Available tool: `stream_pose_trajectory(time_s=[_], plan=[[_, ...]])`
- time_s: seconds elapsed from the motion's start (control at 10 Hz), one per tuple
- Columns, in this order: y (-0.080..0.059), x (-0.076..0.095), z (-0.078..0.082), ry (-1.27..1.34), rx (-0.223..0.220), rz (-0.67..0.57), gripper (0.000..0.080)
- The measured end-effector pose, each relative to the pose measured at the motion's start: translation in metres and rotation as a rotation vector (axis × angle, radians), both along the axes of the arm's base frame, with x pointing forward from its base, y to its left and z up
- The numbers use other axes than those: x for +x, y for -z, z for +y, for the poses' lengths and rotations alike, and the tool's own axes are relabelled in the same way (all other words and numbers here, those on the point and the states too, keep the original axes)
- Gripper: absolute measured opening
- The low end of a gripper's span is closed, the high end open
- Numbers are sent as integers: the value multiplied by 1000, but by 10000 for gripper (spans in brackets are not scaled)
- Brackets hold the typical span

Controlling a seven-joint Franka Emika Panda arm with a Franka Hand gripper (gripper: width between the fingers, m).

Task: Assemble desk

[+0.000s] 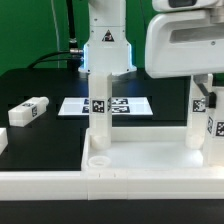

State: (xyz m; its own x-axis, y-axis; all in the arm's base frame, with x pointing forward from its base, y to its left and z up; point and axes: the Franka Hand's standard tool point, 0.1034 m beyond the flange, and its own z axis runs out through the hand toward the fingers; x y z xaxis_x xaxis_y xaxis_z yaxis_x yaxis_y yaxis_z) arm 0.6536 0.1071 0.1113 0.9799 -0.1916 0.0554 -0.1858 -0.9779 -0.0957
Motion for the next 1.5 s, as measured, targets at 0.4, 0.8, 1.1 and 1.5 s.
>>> stream_pose_trajectory(time_s=[0.4, 0.8, 1.1, 1.5], plan=[[1, 0, -9, 566, 31, 50, 297], [2, -1, -11, 1125, 149, 146, 297], [2, -3, -10, 1284, 164, 173, 297], [2, -2, -10, 1477, 173, 197, 297]])
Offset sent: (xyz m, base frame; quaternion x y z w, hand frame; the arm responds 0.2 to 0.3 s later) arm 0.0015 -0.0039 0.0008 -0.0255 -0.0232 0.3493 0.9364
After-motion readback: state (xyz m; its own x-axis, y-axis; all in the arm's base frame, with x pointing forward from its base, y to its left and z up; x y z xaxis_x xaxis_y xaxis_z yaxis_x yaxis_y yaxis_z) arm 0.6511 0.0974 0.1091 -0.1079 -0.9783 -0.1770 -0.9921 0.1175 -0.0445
